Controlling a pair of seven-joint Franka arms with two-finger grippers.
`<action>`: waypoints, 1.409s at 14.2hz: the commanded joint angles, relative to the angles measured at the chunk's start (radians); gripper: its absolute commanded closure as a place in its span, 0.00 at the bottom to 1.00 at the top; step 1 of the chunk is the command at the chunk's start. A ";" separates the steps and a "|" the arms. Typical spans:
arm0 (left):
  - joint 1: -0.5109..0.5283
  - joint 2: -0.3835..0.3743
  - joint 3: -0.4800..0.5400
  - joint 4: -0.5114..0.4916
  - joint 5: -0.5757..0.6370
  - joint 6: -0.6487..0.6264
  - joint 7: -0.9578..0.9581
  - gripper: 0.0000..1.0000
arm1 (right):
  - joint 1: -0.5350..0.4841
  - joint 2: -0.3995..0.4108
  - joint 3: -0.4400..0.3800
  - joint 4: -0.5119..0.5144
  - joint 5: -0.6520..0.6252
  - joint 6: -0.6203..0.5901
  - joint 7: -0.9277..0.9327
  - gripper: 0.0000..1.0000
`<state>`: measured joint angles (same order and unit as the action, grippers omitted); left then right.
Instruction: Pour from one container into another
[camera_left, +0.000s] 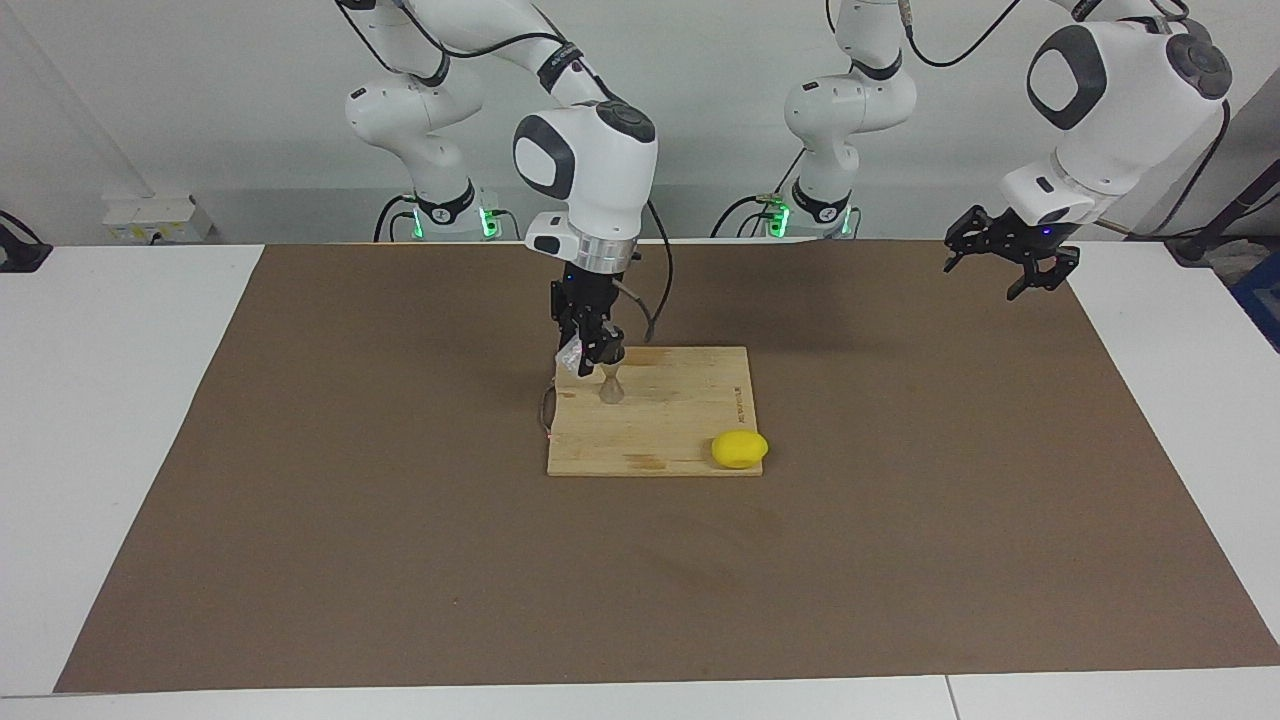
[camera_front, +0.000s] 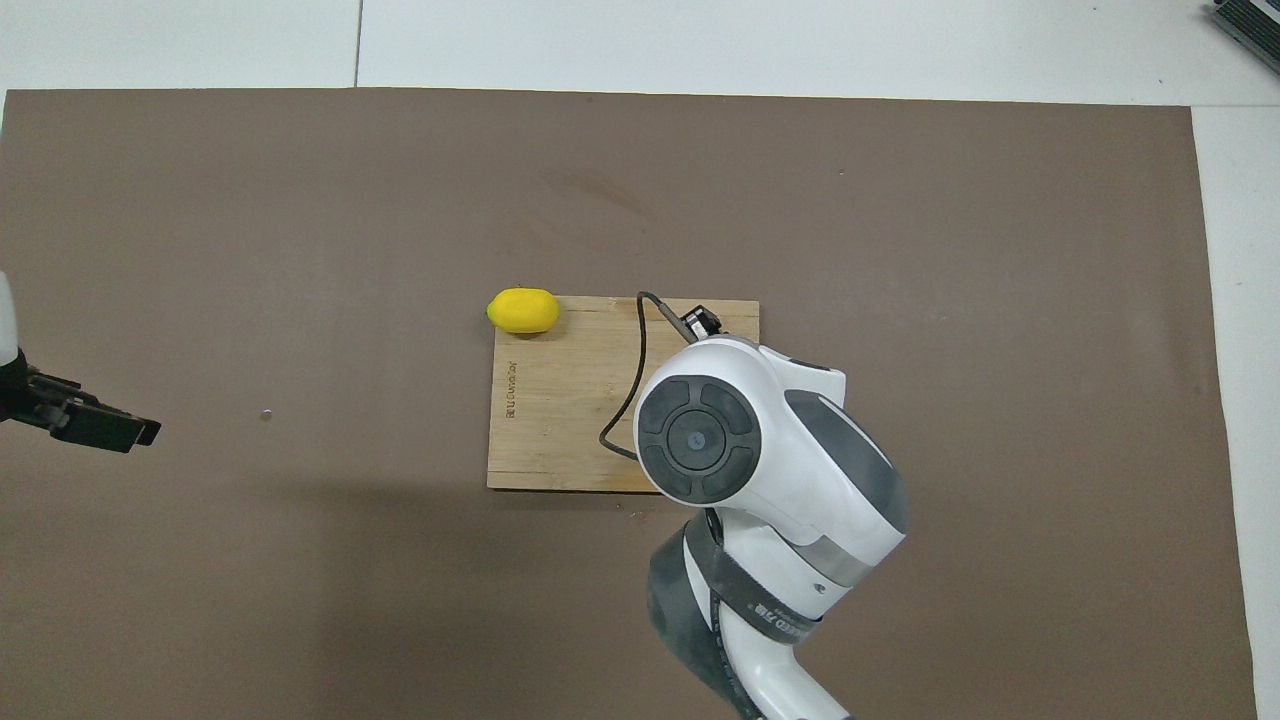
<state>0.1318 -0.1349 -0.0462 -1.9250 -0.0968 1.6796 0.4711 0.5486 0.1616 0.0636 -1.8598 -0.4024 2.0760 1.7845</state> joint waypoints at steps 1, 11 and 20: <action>0.003 -0.009 0.006 0.011 0.022 -0.024 -0.192 0.00 | 0.007 -0.031 0.002 -0.030 -0.046 -0.010 0.026 1.00; -0.041 -0.037 -0.007 0.083 0.020 0.006 -0.232 0.00 | -0.036 -0.013 0.005 -0.013 0.132 0.012 0.015 1.00; -0.044 0.089 -0.004 0.264 0.124 -0.049 -0.399 0.00 | -0.130 0.001 0.005 -0.024 0.384 0.056 -0.055 1.00</action>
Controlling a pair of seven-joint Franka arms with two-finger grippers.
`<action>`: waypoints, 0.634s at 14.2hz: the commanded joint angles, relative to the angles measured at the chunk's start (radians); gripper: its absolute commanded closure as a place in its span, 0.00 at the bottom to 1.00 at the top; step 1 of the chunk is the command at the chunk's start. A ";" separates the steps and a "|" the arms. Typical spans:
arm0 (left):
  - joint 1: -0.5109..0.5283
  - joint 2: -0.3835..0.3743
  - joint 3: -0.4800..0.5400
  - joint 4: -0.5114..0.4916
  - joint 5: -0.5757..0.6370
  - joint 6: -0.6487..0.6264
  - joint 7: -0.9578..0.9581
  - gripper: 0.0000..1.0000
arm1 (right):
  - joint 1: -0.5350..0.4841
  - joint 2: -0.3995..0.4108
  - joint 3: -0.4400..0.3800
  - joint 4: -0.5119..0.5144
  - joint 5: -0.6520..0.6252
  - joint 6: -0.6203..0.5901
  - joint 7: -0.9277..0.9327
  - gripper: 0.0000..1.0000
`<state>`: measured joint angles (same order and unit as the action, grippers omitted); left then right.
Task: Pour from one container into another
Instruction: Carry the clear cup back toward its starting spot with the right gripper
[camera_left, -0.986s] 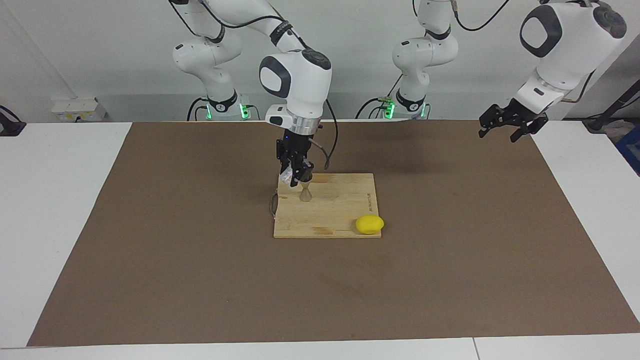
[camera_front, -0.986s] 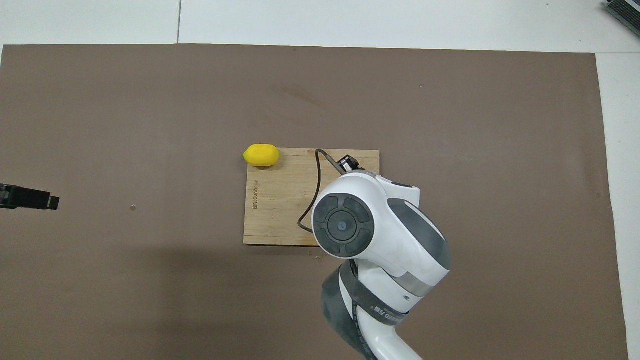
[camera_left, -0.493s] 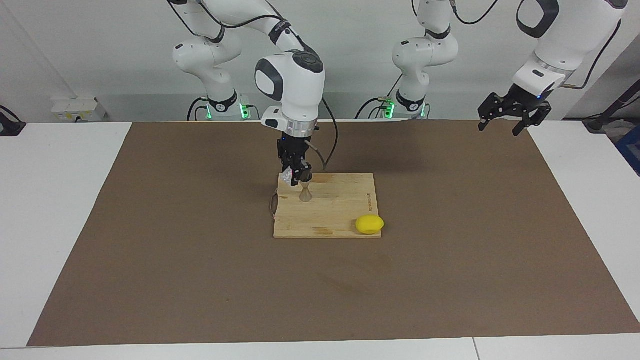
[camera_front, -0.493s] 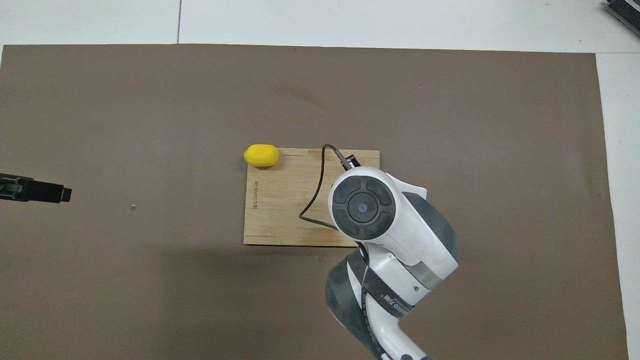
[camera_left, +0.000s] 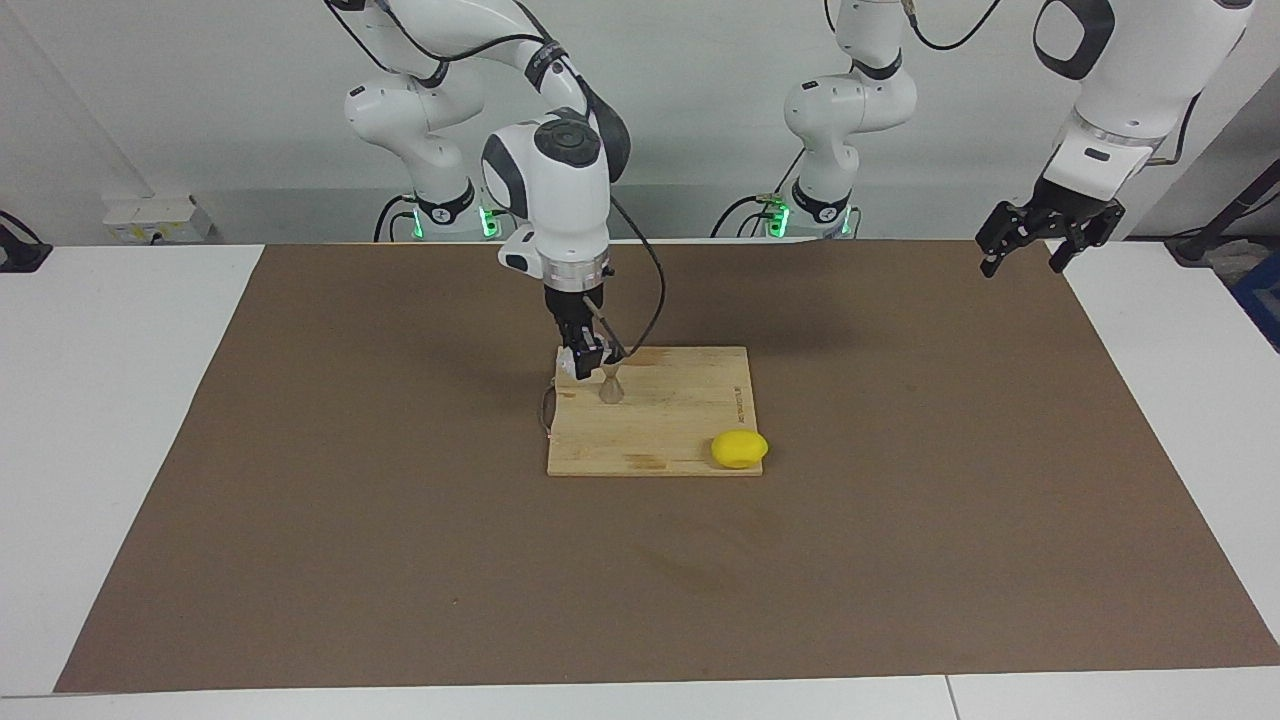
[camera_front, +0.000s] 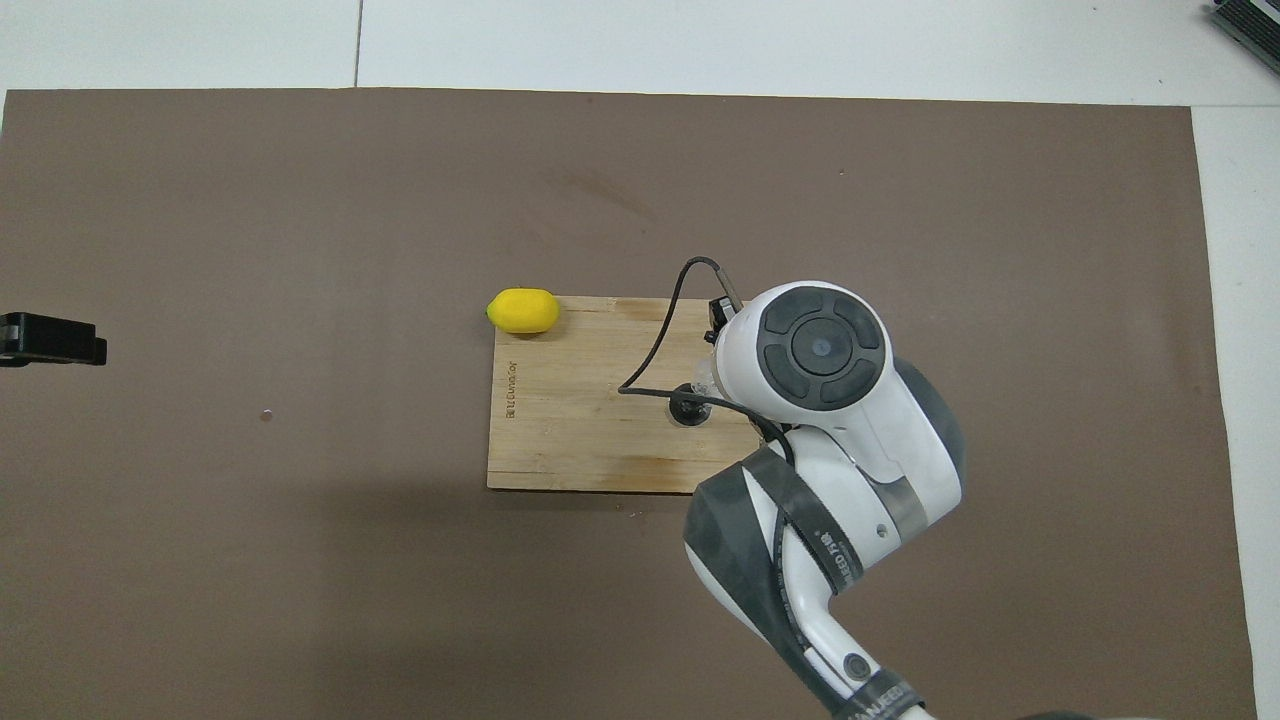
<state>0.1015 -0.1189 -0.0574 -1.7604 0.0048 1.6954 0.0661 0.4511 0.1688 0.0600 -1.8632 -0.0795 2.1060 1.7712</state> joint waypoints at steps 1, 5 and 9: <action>-0.010 0.062 0.007 0.082 0.023 -0.074 0.045 0.00 | -0.049 -0.006 0.009 -0.022 0.101 0.026 -0.062 1.00; -0.008 0.073 0.016 0.112 0.009 -0.074 0.143 0.00 | -0.129 -0.012 0.009 -0.066 0.279 0.038 -0.214 1.00; -0.002 0.171 0.018 0.265 -0.003 -0.189 0.142 0.00 | -0.261 -0.012 0.009 -0.138 0.458 0.031 -0.410 1.00</action>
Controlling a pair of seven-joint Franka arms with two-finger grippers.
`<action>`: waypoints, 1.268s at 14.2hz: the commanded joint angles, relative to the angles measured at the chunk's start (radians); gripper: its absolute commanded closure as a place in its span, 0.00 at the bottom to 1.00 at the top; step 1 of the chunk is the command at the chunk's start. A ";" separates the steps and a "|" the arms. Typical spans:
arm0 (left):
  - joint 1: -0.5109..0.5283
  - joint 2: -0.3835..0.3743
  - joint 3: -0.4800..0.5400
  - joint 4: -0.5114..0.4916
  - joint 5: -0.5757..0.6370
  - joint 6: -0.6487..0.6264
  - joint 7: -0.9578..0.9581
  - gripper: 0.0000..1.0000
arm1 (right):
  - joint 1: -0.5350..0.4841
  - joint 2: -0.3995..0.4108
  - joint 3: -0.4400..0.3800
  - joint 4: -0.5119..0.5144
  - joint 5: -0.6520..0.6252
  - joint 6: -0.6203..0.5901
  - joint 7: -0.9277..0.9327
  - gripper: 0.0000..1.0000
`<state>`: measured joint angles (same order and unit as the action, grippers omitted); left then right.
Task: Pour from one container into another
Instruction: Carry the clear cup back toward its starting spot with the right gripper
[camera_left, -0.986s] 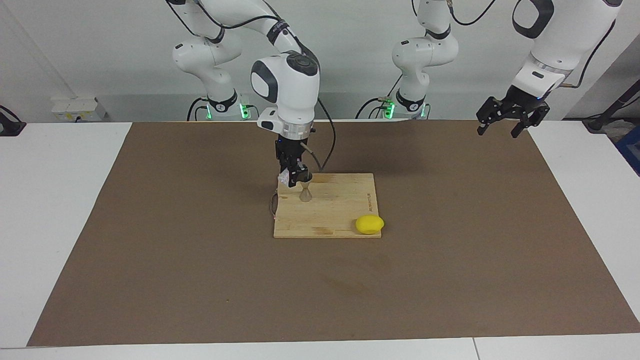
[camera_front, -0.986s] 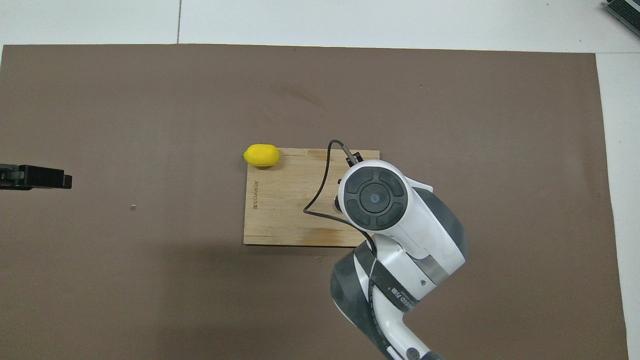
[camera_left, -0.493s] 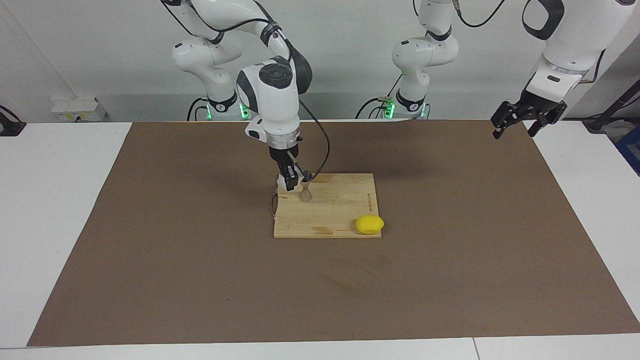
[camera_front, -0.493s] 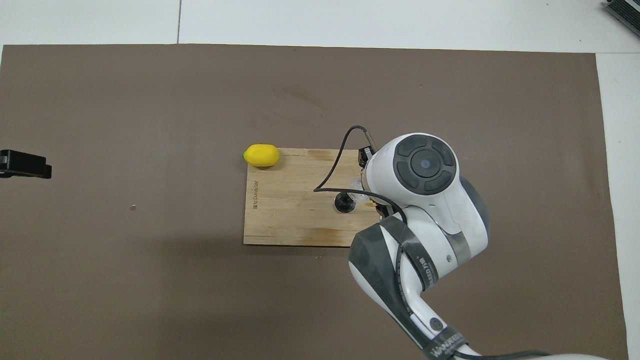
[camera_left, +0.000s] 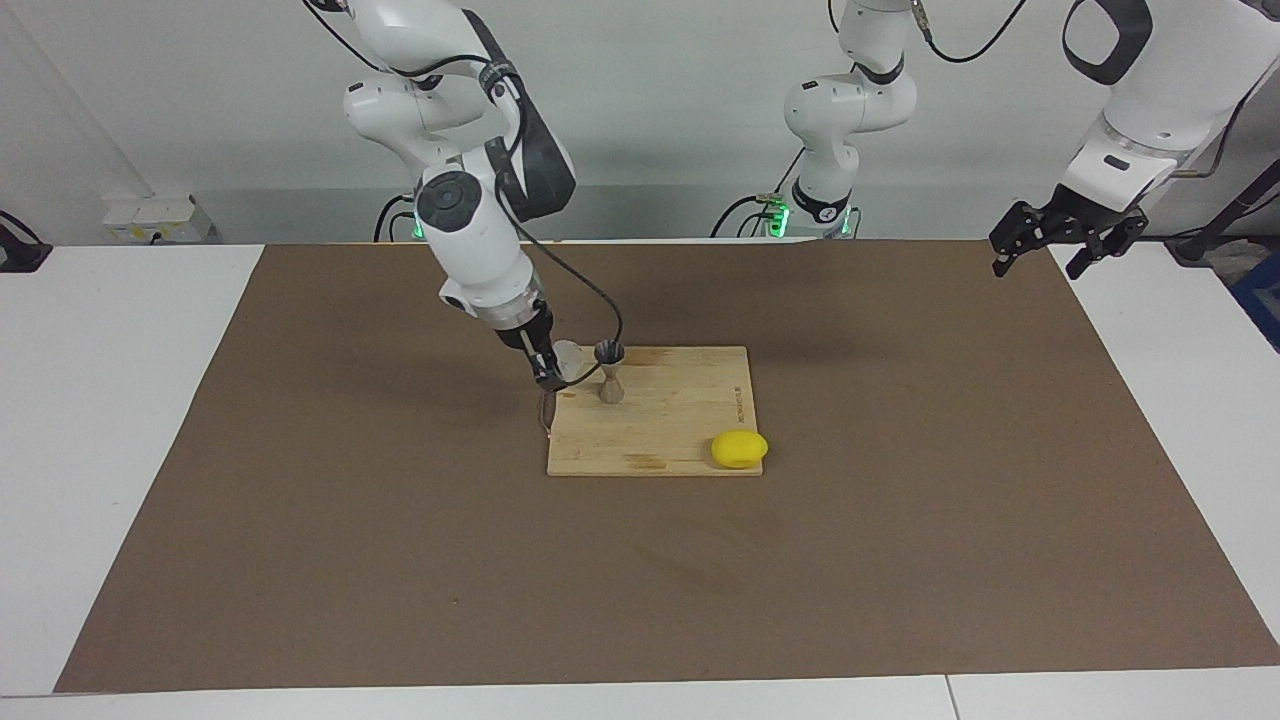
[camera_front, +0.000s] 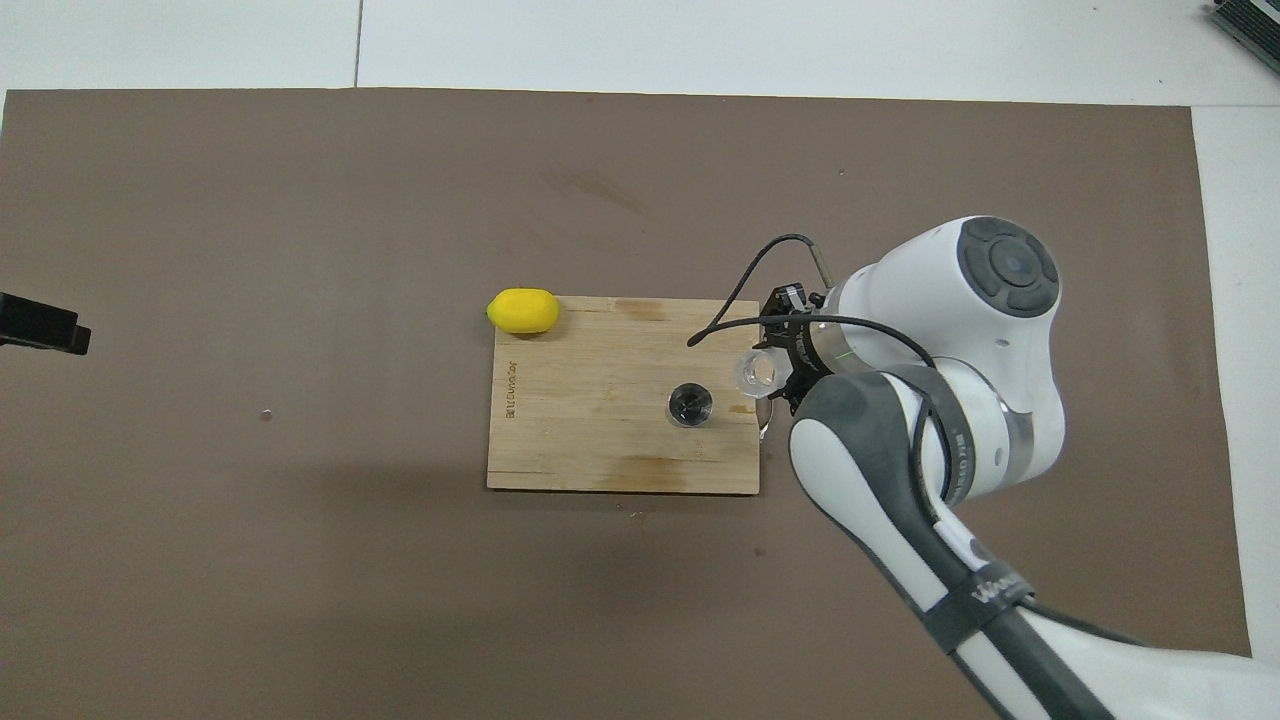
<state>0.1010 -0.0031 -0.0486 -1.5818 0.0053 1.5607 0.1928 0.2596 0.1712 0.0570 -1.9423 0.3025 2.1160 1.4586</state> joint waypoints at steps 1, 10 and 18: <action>0.000 0.051 0.009 0.071 -0.002 -0.054 0.014 0.00 | -0.115 -0.012 0.012 -0.072 0.131 0.009 -0.151 1.00; -0.012 0.006 -0.004 0.014 -0.010 0.036 -0.007 0.00 | -0.493 0.112 0.012 -0.107 0.328 -0.116 -0.647 1.00; -0.063 0.008 0.013 0.013 -0.011 0.064 -0.047 0.00 | -0.556 0.180 0.007 -0.078 0.326 -0.071 -0.690 0.13</action>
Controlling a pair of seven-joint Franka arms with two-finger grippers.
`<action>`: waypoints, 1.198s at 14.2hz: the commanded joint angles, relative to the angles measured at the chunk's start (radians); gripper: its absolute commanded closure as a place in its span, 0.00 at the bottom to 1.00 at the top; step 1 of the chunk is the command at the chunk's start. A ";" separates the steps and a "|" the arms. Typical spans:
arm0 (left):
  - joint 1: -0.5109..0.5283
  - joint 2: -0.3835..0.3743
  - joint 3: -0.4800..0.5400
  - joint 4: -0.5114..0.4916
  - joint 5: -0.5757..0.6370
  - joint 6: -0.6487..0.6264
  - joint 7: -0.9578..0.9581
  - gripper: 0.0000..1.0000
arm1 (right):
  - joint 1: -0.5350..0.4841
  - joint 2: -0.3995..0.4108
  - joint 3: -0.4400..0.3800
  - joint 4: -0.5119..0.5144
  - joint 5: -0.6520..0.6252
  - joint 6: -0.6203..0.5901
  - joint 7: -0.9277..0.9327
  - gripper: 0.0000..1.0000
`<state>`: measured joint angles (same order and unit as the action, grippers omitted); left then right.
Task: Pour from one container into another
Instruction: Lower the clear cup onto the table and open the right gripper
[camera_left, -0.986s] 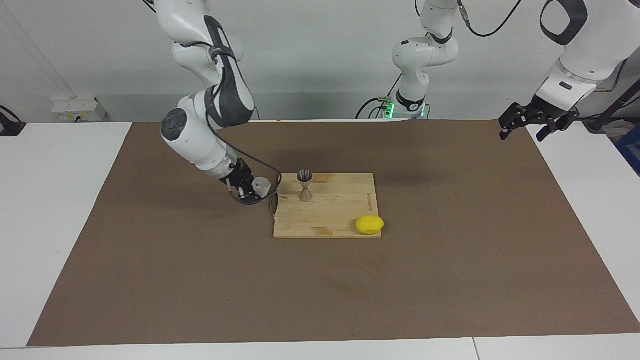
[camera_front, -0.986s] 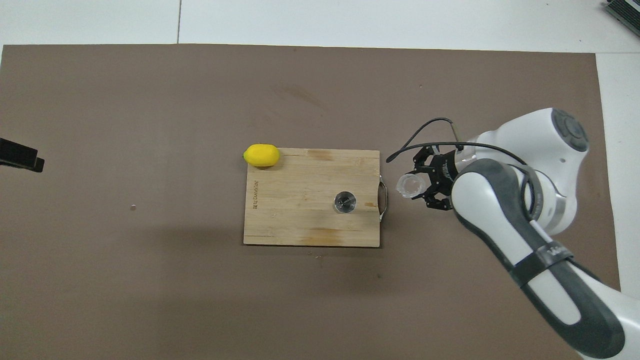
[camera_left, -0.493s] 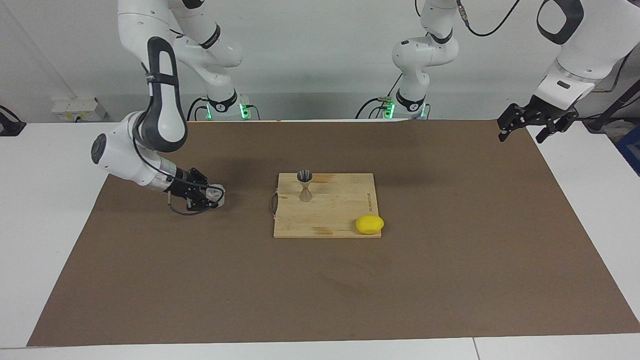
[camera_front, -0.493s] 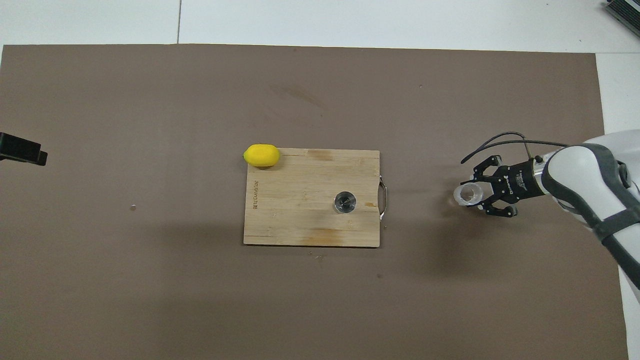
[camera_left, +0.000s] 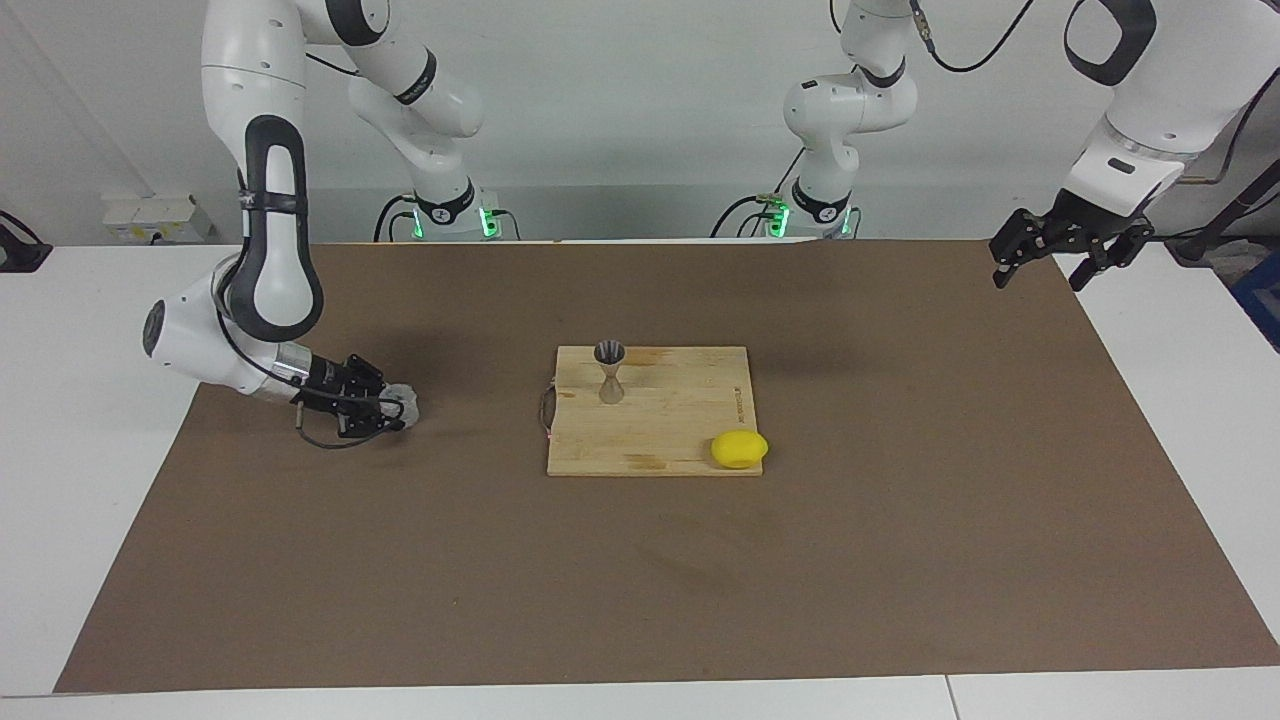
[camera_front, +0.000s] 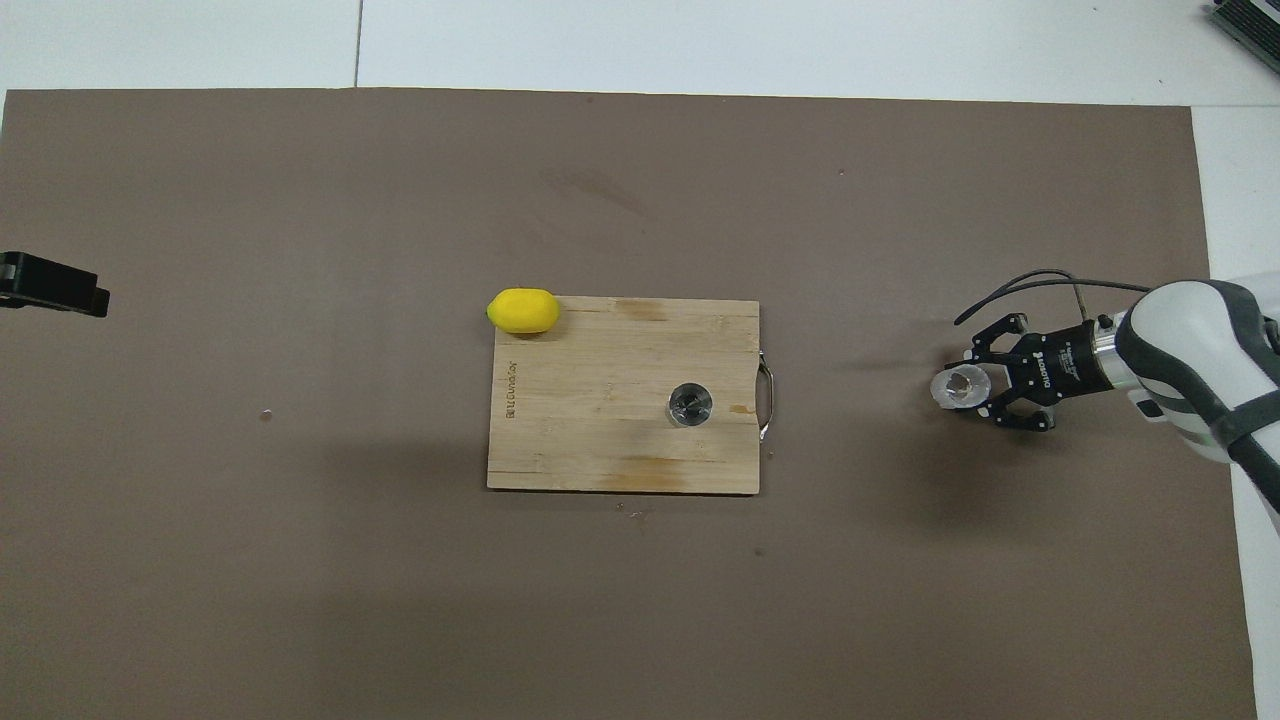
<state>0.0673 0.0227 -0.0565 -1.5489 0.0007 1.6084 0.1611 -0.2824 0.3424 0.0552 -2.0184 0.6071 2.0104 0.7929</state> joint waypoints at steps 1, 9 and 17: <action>-0.050 -0.018 0.050 -0.020 -0.007 0.018 -0.014 0.00 | -0.014 0.004 0.008 -0.008 0.022 0.044 -0.026 0.00; -0.092 -0.020 0.109 -0.023 -0.007 0.015 -0.003 0.00 | 0.012 -0.175 0.012 -0.040 -0.105 0.015 -0.049 0.00; -0.099 -0.020 0.112 -0.028 -0.007 0.030 -0.002 0.00 | 0.261 -0.275 0.015 -0.025 -0.493 -0.018 -0.239 0.00</action>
<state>-0.0121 0.0227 0.0390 -1.5502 0.0007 1.6163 0.1582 -0.0625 0.1215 0.0705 -2.0249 0.1876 1.9942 0.6223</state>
